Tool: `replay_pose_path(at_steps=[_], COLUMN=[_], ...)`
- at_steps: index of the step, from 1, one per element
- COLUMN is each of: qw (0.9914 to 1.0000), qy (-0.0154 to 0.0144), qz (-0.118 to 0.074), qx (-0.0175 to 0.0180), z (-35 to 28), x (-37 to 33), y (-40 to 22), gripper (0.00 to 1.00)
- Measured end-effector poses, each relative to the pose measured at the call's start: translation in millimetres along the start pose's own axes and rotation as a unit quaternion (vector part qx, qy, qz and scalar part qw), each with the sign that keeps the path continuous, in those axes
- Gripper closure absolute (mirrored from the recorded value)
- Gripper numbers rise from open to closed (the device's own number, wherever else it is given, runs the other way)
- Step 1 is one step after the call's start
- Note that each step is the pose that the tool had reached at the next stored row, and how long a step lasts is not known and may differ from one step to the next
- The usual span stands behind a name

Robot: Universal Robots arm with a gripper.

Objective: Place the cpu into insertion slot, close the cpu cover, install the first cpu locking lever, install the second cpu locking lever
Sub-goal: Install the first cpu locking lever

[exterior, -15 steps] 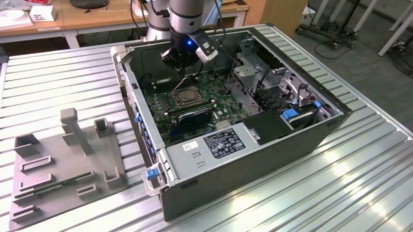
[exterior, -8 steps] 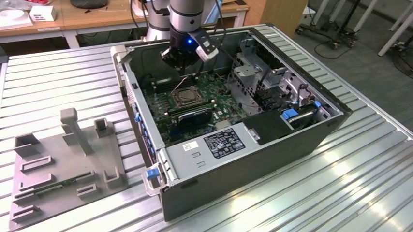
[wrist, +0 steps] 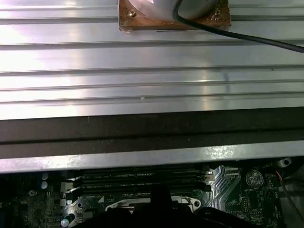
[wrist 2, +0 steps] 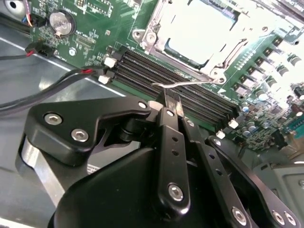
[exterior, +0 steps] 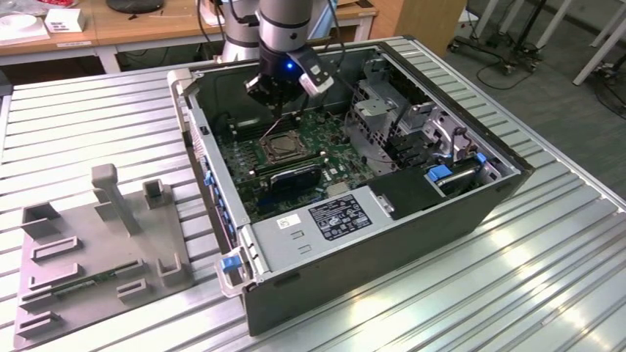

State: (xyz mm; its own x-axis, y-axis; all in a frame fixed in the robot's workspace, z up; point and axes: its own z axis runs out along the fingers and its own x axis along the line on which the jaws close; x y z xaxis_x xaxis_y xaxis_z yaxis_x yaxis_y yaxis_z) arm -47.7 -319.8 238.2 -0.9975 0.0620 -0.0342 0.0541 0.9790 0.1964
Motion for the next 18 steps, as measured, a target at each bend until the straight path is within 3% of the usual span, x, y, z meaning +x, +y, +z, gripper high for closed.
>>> replay_pose_path(at_steps=[10, 12, 14, 15, 18], qw=[1.0, 0.99999, 0.99994, 0.99991, 0.99989], qy=[0.0, 0.0035, 0.0109, 0.013, 0.0142], qz=[0.0, 0.001, 0.002, 0.003, 0.003], qx=[0.0001, 0.0001, 0.0007, 0.0009, 0.0009], z=[0.5, 0.7, 0.6, 0.6, 0.6], x=[1.1, 1.1, 1.0, 1.0, 1.0], y=[-0.7, -0.6, -0.7, -0.7, -0.7], gripper=[0.89, 0.89, 0.89, 0.89, 0.89])
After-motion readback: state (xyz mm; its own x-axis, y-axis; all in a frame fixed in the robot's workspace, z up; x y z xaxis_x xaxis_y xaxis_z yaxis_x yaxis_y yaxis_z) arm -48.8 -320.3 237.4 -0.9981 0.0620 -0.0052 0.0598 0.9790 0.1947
